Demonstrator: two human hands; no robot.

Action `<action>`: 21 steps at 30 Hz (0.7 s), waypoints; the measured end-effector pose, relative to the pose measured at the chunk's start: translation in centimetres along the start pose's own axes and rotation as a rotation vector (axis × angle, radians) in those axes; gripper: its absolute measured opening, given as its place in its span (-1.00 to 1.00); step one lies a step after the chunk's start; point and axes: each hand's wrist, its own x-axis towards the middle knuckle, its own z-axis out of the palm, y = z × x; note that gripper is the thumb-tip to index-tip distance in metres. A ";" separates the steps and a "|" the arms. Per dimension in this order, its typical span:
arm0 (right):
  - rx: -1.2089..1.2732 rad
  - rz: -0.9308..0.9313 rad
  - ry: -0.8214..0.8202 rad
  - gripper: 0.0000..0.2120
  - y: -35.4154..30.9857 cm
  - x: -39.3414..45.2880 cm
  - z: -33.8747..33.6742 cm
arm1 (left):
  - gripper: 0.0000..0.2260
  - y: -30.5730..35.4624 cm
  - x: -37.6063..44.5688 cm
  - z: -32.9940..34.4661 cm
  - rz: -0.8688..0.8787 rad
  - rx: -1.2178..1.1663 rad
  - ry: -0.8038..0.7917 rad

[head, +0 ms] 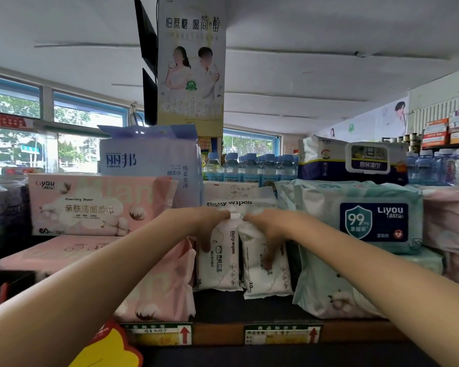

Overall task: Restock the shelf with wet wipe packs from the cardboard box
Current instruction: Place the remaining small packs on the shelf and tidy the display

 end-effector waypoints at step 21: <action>-0.061 0.040 -0.094 -0.02 -0.3 0.5 -1.6 | -0.32 -1.9 1.4 -1.3 -0.106 -0.203 -0.154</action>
